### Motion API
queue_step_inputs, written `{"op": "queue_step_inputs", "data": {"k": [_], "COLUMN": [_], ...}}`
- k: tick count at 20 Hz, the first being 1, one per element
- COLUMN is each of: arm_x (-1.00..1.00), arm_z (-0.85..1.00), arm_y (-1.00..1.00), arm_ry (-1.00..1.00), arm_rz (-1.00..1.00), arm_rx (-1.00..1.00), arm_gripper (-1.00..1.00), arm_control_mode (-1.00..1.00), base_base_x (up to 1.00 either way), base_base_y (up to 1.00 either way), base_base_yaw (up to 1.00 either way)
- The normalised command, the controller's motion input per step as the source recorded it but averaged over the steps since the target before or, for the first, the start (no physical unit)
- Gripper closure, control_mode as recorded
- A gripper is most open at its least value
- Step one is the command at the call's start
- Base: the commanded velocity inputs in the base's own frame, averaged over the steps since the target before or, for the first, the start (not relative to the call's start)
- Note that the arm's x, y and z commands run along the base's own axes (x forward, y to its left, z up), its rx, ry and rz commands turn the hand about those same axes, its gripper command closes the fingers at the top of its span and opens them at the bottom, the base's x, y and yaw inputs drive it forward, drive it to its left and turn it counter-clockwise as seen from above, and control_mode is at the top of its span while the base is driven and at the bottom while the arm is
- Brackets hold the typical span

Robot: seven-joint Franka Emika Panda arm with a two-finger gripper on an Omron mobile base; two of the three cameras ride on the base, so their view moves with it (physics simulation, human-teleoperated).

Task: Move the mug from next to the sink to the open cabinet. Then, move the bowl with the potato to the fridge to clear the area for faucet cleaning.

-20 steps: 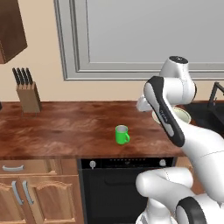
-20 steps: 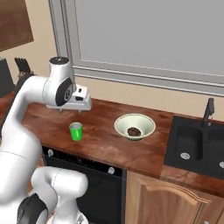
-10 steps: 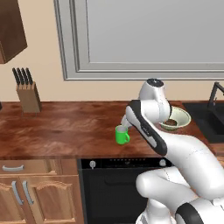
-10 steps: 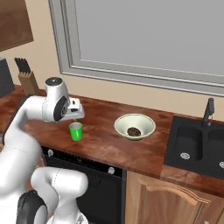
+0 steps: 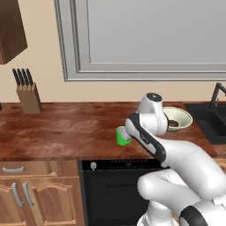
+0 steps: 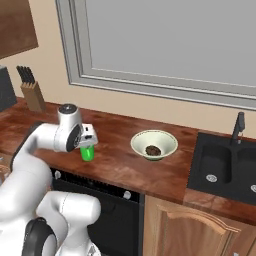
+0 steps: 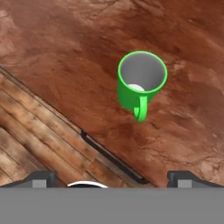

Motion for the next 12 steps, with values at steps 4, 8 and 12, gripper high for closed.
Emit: {"op": "queue_step_inputs", "data": {"k": [4,8,12], "arm_x": [0.3,0.36,0.24], "arm_z": [-0.13,-0.22,-0.33], "arm_y": [-0.19,-0.22,-0.01], "arm_ry": [0.01,0.0,0.04], "arm_rz": [0.0,0.0,0.0], "arm_rx": [0.0,0.0,0.0], "arm_gripper": [-1.0,-1.0,-1.0], "arm_control_mode": [-1.0,-1.0,-1.0], "base_base_x": [0.0,0.0,0.0], "base_base_y": [0.0,0.0,0.0], "base_base_yaw": [0.0,0.0,0.0]}}
